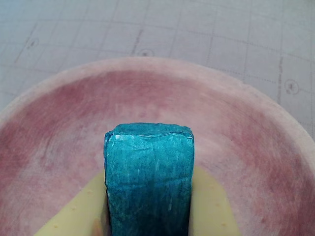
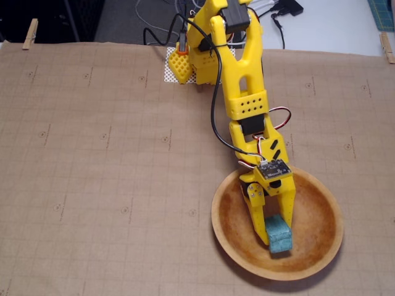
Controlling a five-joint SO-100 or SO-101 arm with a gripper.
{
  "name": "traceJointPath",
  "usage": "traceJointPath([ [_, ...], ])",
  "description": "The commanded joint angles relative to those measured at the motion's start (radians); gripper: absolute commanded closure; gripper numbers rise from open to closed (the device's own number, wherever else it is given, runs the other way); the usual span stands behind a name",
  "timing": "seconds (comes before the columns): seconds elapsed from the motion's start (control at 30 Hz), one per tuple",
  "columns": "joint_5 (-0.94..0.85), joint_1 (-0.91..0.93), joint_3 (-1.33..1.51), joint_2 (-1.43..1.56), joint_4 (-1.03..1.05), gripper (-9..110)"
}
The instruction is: Grasp a blue block and put it in the bowl.
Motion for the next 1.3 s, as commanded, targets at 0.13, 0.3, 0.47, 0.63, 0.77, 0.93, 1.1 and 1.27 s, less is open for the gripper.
traceJointPath([
  [0.13,-0.005,-0.021,-0.005,0.002,0.006,93],
  [0.3,-0.003,-0.021,-0.005,0.003,0.005,80],
  [0.47,-0.003,-0.021,-0.008,0.003,0.005,72],
  [0.63,-0.003,-0.021,-0.005,0.012,0.005,70],
  [0.77,-0.003,-0.021,-0.003,0.020,0.005,70],
  [0.93,-0.003,-0.021,0.006,0.061,0.005,72],
  [1.1,-0.003,-0.021,0.072,0.156,0.005,79],
  [1.27,-0.003,-0.021,0.160,0.299,0.005,81],
])
